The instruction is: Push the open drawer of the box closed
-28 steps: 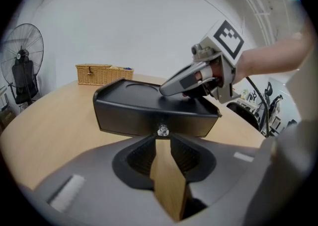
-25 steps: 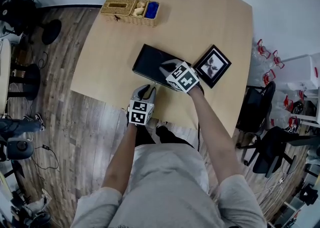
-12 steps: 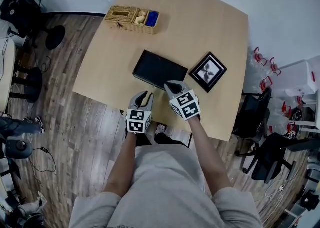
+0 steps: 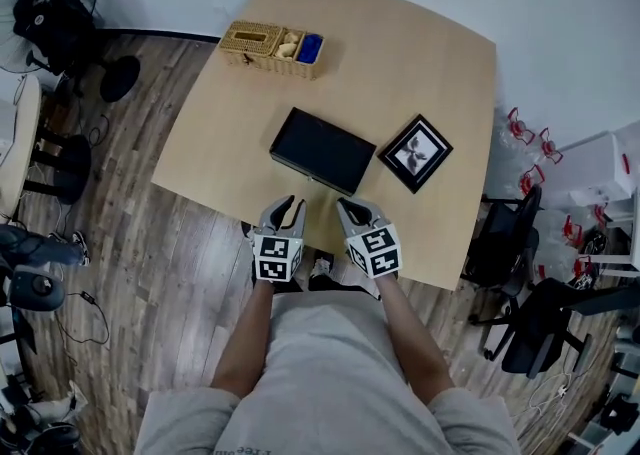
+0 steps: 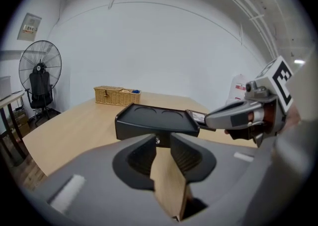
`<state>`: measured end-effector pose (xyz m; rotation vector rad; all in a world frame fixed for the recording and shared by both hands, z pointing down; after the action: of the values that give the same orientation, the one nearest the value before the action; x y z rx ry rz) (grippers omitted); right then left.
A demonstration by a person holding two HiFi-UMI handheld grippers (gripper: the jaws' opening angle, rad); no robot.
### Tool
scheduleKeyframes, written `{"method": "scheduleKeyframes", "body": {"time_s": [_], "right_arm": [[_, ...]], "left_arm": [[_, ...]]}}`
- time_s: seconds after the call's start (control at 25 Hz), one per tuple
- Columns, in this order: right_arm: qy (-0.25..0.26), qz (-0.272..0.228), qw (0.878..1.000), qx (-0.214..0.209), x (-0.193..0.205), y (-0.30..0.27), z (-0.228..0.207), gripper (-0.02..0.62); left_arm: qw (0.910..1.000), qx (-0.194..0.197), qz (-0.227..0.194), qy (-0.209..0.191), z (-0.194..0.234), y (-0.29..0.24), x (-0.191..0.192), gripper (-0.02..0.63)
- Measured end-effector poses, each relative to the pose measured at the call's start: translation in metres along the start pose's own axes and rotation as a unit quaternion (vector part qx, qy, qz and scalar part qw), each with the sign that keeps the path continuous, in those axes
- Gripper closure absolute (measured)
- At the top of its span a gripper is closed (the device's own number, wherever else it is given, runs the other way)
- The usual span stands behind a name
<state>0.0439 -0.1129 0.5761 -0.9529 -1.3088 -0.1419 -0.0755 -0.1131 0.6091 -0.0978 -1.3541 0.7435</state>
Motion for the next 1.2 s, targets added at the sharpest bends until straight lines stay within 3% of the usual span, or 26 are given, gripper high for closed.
{"method": "scheduleKeyframes", "body": {"time_s": [0.56,0.72,1.2], "right_arm": [[0.003,0.026,0.999,-0.042,0.039,0.007,0.025,0.594],[-0.002,0.019,0.999,-0.034,0.038,0.006,0.023,0.594],[-0.017,0.009,1.000,0.012,0.039,0.013,0.001,0.594]], "left_arm": [[0.9999,-0.002,0.000,-0.010,-0.007,0.008,0.007,0.515],[1.0000,-0.005,-0.003,-0.007,-0.003,0.011,0.008,0.552],[0.9998,0.017,0.002,0.001,-0.008,0.009,0.009,0.552]]}}
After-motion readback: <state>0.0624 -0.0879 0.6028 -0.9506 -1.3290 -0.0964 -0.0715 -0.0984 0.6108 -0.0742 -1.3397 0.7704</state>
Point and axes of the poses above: the fingertips, and each gripper's own axes: y backward along the fingers, z to its left, x out of its underside, the point moved 2 cm from there along y, backward along the fingers, and after that the axes turned 8 degrees about y, right-handed, at the moved point
